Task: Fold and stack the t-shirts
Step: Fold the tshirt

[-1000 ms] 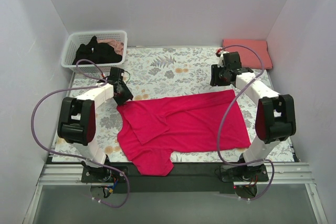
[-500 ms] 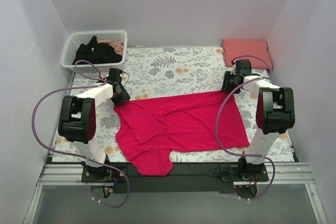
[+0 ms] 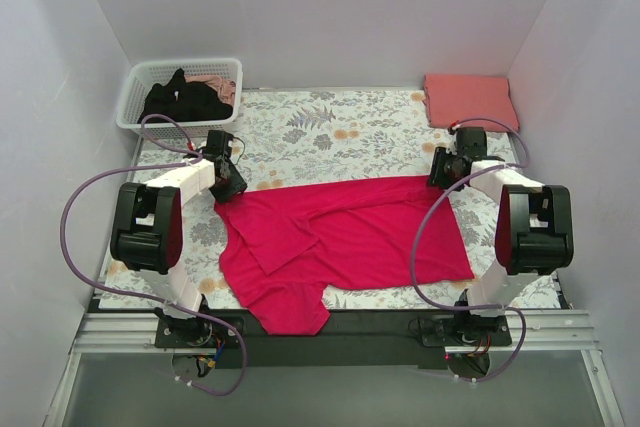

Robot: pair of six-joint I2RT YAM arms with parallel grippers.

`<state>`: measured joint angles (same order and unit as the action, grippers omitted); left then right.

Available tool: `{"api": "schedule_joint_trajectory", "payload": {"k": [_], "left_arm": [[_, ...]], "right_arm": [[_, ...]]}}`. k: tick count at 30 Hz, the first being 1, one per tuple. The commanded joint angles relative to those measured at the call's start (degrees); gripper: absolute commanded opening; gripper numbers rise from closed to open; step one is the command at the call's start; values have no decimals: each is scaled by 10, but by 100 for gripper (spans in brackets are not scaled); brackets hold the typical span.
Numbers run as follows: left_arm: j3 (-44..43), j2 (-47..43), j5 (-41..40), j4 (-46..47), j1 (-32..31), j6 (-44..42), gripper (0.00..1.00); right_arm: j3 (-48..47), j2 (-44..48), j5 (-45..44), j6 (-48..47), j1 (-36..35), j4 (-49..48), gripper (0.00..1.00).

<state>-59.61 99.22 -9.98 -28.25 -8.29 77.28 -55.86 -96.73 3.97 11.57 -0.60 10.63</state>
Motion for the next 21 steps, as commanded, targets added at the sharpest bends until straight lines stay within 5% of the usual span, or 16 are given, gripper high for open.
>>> {"api": "schedule_joint_trajectory", "payload": {"k": [1, 21], "left_arm": [[9, -23, -19, -16, 7, -11, 39], [4, -22, -28, -22, 9, -14, 41]], "right_arm": [[6, 36, -19, -18, 0, 6, 47], [66, 112, -71, 5, -17, 65, 44]]}}
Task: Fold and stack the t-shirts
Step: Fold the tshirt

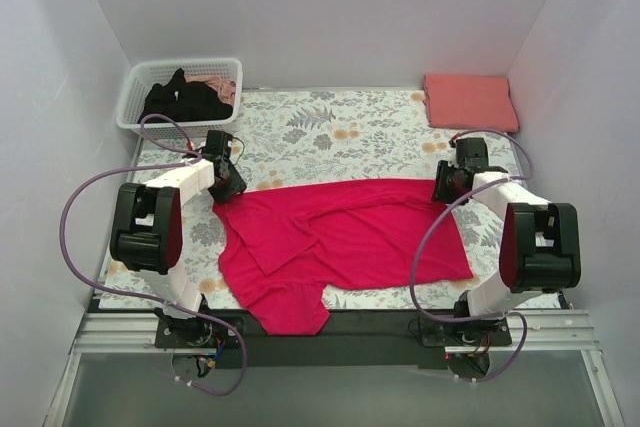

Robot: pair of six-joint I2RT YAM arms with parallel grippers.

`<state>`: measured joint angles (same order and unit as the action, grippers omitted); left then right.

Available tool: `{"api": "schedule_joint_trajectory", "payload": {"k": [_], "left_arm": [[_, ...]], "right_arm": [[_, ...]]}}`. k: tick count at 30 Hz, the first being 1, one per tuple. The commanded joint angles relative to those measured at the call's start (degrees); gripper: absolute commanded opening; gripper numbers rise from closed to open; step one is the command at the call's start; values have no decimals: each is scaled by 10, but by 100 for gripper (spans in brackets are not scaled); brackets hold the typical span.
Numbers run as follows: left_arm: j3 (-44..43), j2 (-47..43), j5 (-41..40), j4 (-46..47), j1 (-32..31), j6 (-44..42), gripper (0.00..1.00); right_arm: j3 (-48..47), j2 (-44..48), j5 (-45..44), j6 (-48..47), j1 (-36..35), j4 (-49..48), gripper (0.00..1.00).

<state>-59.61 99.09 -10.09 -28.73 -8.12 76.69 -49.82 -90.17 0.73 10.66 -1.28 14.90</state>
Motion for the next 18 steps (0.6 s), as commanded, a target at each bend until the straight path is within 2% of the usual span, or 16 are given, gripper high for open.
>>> {"api": "schedule_joint_trajectory", "payload": {"k": [1, 6, 11, 18], "left_arm": [[1, -19, -27, -19, 8, -8, 41], [2, -22, -24, -17, 8, -9, 41], [2, -22, -47, -19, 9, -13, 43], [-1, -22, -51, -21, 14, -15, 43]], "right_arm": [[5, 52, -39, 15, -13, 22, 44], [-68, 31, 15, -2, -50, 26, 45], [-191, -68, 9, -8, -96, 86, 48], [-246, -147, 10, -21, -130, 138, 49]]}}
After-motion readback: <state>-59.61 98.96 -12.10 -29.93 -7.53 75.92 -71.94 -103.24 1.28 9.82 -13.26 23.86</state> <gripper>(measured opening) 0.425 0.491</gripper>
